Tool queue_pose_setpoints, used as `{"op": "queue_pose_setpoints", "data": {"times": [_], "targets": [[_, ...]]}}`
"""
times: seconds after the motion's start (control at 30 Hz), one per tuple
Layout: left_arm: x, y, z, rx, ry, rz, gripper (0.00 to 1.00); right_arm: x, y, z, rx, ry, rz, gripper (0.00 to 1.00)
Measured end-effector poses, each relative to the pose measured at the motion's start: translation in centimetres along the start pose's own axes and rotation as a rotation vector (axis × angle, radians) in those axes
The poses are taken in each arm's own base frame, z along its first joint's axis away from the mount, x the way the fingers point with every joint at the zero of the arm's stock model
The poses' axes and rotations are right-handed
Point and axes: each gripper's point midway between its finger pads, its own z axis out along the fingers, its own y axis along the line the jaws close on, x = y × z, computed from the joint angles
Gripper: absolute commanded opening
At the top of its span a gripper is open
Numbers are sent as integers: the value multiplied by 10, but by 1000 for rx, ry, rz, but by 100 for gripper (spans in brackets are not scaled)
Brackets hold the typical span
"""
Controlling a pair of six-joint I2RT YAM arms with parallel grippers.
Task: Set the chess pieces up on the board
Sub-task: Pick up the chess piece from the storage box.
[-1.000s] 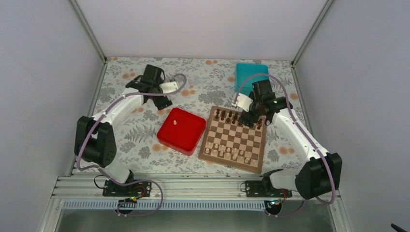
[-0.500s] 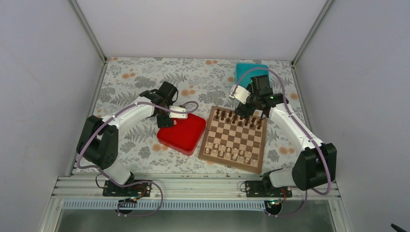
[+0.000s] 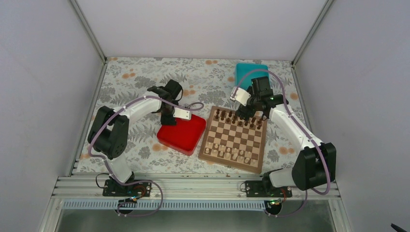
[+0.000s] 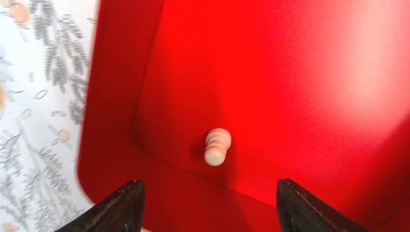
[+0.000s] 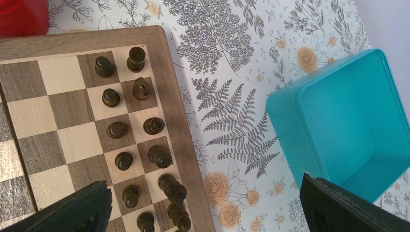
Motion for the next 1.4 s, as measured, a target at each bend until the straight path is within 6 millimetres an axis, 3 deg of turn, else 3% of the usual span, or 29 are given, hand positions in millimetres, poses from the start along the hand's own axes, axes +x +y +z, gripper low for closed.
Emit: {"op": "queue_pose_setpoints", "data": {"times": [0.5, 0.83, 0.97, 1.4], "targets": [[-1, -10, 24, 65, 23, 46, 58, 10, -7, -1, 9, 13, 6, 100], [-6, -12, 42, 91, 45, 34, 42, 18, -14, -2, 21, 24, 29, 100], [-4, -14, 49, 108, 63, 18, 29, 21, -18, -3, 27, 28, 39, 100], [-2, -9, 44, 97, 87, -23, 14, 31, -26, -11, 48, 34, 55, 100]]}}
